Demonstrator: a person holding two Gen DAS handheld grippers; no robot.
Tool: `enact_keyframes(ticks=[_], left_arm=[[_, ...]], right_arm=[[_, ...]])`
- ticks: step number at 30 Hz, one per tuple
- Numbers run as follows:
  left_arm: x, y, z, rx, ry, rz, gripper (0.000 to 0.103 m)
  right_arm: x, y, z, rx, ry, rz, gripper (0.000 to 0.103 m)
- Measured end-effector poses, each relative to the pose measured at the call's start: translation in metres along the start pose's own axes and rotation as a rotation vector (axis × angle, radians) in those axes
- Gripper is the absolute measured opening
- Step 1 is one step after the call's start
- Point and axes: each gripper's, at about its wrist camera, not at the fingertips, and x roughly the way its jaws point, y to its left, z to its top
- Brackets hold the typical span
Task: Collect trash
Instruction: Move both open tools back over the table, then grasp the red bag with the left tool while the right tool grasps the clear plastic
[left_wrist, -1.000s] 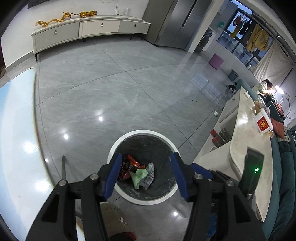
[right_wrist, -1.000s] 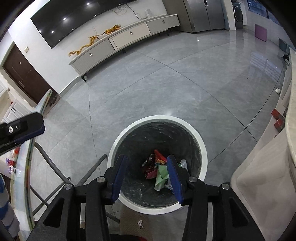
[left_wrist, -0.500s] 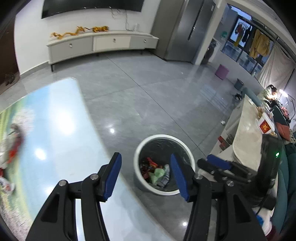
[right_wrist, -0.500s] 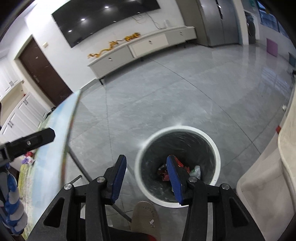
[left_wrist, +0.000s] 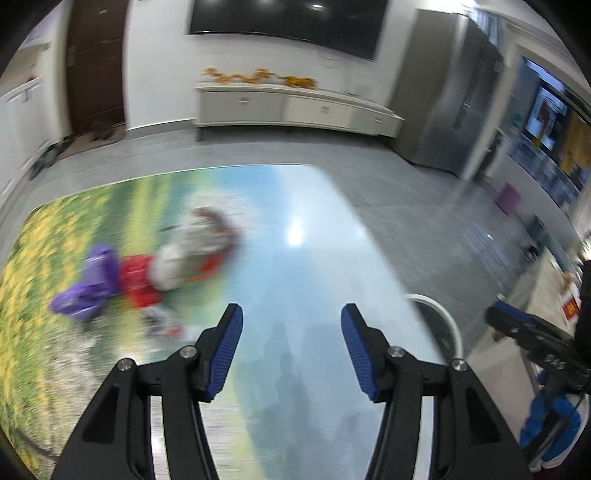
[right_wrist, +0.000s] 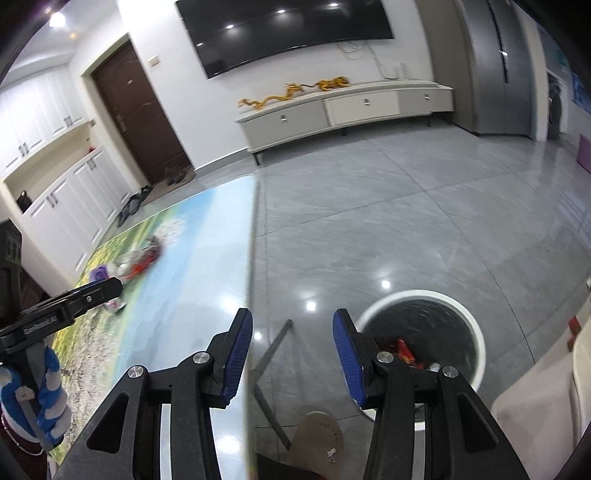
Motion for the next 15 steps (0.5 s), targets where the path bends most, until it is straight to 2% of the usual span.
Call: enact_keyframes(ticks=[6, 15], left_arm=[[0.008, 0.069, -0.007, -0.119, 0.014, 0.077, 0.053], [0.033, 0.108, -0.004, -0.192, 0.039, 0.065, 0.053]], right_arm=[[0.028, 0.045, 0.013, -0.057, 0.025, 0.054, 0.044], [0.085, 0.097, 0.034, -0.106, 0.083, 0.142, 0.044]])
